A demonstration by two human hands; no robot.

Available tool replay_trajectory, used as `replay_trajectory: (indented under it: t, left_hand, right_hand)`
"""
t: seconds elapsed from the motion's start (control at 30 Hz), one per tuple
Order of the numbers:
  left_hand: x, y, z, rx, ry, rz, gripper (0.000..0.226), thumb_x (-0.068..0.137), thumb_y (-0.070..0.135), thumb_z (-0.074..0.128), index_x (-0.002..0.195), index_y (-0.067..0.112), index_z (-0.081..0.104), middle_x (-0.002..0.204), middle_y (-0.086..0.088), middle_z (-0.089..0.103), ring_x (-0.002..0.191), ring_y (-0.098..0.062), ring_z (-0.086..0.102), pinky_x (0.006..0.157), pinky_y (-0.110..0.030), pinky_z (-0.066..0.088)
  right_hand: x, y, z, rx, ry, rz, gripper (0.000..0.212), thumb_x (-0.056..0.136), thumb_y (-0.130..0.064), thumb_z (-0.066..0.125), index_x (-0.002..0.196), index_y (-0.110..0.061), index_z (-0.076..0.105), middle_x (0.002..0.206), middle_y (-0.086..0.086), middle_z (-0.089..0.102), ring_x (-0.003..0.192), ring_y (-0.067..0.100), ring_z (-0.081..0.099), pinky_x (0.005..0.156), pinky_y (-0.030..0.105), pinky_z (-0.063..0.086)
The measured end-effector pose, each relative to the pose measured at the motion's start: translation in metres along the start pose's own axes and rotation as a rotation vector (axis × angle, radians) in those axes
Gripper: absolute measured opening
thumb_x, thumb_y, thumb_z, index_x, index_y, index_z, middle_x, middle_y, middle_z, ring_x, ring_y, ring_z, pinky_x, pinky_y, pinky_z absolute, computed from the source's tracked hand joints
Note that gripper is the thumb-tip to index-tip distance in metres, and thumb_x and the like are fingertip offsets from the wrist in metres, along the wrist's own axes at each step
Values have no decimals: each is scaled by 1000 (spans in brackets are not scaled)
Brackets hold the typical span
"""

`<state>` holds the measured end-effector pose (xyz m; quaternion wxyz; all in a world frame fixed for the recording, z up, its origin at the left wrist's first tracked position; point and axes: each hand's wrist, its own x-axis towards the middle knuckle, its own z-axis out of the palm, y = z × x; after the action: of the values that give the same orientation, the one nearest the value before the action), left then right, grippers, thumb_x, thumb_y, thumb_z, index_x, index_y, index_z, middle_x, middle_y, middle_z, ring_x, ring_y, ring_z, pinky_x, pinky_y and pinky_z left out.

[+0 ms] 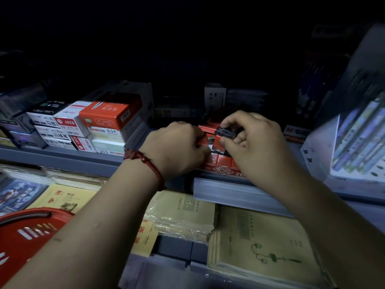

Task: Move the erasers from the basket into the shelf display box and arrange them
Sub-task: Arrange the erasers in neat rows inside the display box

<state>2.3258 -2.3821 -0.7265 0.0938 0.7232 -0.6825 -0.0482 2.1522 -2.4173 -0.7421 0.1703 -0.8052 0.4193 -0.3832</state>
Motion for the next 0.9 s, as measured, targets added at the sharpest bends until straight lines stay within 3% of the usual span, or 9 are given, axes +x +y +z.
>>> replay_trajectory:
  t: [0.1, 0.2, 0.37, 0.57, 0.67, 0.77, 0.83, 0.9]
  left_hand:
    - [5, 0, -1, -96, 5, -49, 46, 82, 59, 53, 117, 33, 65, 110, 2, 68, 96, -25, 65, 85, -41, 56]
    - [9, 1, -2, -86, -29, -47, 47, 88, 53, 57, 130, 33, 58, 119, -1, 66, 104, -25, 64, 91, -40, 54]
    - [14, -6, -2, -113, -43, -17, 48, 89, 51, 60, 132, 30, 57, 121, -2, 66, 104, -23, 65, 92, -40, 55]
    - [13, -12, -2, -257, 7, 28, 41, 86, 43, 73, 120, 23, 67, 110, 2, 68, 95, -12, 65, 75, -23, 54]
    - [13, -15, -1, -277, 76, 18, 33, 81, 44, 79, 107, 24, 72, 97, 4, 67, 83, -6, 62, 63, -16, 49]
    - [13, -16, 0, -348, 161, 3, 25, 78, 36, 83, 95, 21, 74, 83, 3, 66, 71, -5, 59, 54, -11, 44]
    - [11, -16, -1, -463, 205, -17, 20, 76, 30, 85, 89, 20, 72, 78, 4, 65, 64, -3, 57, 52, -9, 43]
    - [8, -17, -3, -595, 228, -5, 19, 76, 25, 86, 83, 19, 70, 73, 4, 67, 60, -1, 59, 53, -10, 46]
  right_hand:
    - [1, -1, -1, -27, -28, -8, 21, 88, -21, 72, 106, -29, 64, 91, -13, 53, 68, 0, 56, 67, 30, 56]
    - [2, -2, -2, -40, -64, -18, 21, 90, -21, 69, 108, -28, 62, 89, -13, 50, 70, 2, 56, 67, 29, 53]
    - [4, -2, 1, -59, -35, -45, 20, 89, -20, 71, 107, -27, 64, 90, -14, 50, 78, 13, 58, 76, 39, 54]
    - [4, 0, 2, -45, -10, -43, 20, 85, -22, 75, 103, -28, 67, 88, -19, 52, 74, 7, 54, 78, 38, 53]
    - [4, 3, 1, -20, -21, -11, 21, 87, -23, 75, 106, -28, 68, 78, -21, 47, 68, 3, 53, 69, 27, 47]
    - [4, 6, 0, 2, -19, 1, 21, 87, -22, 74, 107, -27, 69, 84, -19, 52, 66, 2, 55, 60, 21, 42]
    - [4, 7, 1, 9, -9, -6, 20, 87, -23, 74, 106, -27, 69, 94, -18, 55, 68, 3, 57, 63, 24, 46]
    - [4, 7, 3, 16, 6, -10, 19, 86, -25, 74, 104, -28, 68, 99, -17, 58, 74, 7, 61, 72, 36, 53]
